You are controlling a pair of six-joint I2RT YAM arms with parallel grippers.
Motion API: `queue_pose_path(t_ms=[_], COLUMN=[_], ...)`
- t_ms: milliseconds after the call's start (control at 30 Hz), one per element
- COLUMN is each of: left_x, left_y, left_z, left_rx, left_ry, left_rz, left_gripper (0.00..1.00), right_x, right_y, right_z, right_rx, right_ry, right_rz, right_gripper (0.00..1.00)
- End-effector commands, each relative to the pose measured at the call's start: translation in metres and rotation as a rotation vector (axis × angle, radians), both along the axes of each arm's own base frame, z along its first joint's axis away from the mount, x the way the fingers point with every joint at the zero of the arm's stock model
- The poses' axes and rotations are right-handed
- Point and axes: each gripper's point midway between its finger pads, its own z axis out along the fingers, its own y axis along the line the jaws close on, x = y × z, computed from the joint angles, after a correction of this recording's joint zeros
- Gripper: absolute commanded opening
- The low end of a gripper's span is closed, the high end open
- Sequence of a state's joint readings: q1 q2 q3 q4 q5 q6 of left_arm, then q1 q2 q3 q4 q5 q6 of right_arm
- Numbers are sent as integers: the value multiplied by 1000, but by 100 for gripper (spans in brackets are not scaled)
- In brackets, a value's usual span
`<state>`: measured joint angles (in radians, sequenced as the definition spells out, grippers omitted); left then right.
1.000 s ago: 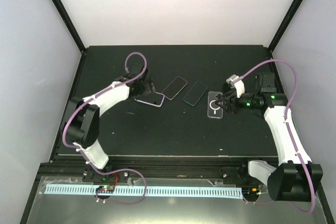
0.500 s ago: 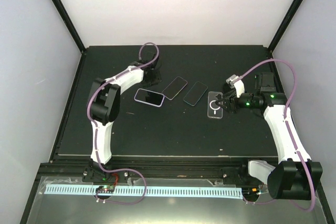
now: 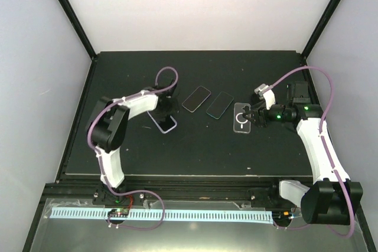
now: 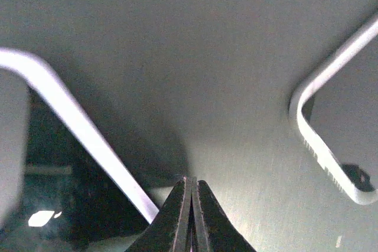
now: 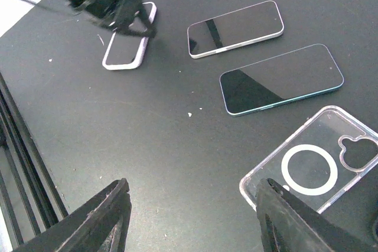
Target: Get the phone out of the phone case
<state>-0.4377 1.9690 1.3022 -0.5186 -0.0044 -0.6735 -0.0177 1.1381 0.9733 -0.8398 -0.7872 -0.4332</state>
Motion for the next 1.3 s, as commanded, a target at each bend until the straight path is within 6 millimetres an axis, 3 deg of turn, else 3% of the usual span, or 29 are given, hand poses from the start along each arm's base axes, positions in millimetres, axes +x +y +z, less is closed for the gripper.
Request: queue_pose_path(t_ms=[0,100,133,267,400,500,600,867,1167,1267], left_x=[-48,-80,-82,-75,-57,-40,-19,20,18,15], left_y=[2,18,19,40,61,65,71,75,88,84], left_z=[5,0,7,35,65,74,69,42,8,8], left_rx=[-23,3,-1,109,257,309,356,300,281,259], left_ry=[4,18,-8,-108,-161,-154,-135,-60,5,4], left_rz=[-51,-79,-92,-98,-74,-100,-123,-182,-192,-215], left_gripper=[3,4,10,59,97,99,99,99,99,99], right_x=[1,0,0,0,0,-1,0,-1,-4,-6], right_y=[0,1,1,1,0,0,0,3,4,4], right_z=[2,2,2,3,3,3,4,0,3,6], right_rx=[-4,0,0,0,-1,-2,-2,21,24,33], right_ry=[-25,-18,-18,-22,-23,-26,-28,2,-6,-14], right_rz=[9,14,14,12,10,8,6,18,26,32], right_gripper=[59,59,59,59,60,59,59,60,60,60])
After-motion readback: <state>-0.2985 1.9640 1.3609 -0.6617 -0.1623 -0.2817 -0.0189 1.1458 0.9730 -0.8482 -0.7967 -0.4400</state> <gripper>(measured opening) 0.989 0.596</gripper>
